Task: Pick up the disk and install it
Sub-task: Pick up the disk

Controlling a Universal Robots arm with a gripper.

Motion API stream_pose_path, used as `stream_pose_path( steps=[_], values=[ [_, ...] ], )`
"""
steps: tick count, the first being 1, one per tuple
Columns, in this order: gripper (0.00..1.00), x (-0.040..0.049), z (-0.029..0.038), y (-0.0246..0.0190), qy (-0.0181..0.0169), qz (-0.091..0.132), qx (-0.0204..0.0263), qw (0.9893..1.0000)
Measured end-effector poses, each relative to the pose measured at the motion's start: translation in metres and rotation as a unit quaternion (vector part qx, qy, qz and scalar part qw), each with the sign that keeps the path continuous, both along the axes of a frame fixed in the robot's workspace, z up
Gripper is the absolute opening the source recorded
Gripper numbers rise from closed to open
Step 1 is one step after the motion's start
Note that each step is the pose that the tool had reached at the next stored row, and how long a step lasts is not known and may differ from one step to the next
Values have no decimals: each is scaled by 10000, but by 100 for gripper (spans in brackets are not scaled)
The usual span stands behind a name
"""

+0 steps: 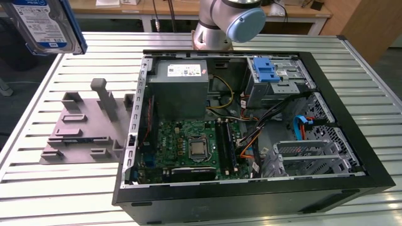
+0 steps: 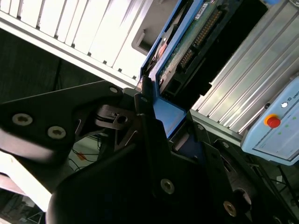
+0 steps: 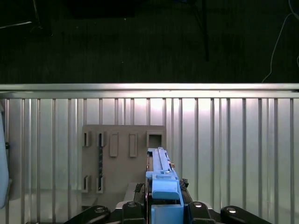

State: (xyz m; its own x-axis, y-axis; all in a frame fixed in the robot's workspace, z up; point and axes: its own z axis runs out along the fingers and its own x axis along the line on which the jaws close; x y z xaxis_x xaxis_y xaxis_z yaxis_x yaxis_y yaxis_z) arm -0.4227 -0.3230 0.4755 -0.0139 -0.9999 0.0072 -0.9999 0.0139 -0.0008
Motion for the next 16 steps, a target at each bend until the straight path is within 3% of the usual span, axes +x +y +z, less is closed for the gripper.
stream_pose_path(
  steps=[6,16],
  values=[
    [36,27,8,-110,0,1,2,10000],
    [36,221,8,-196,-1,0,8,10000]
  ],
)
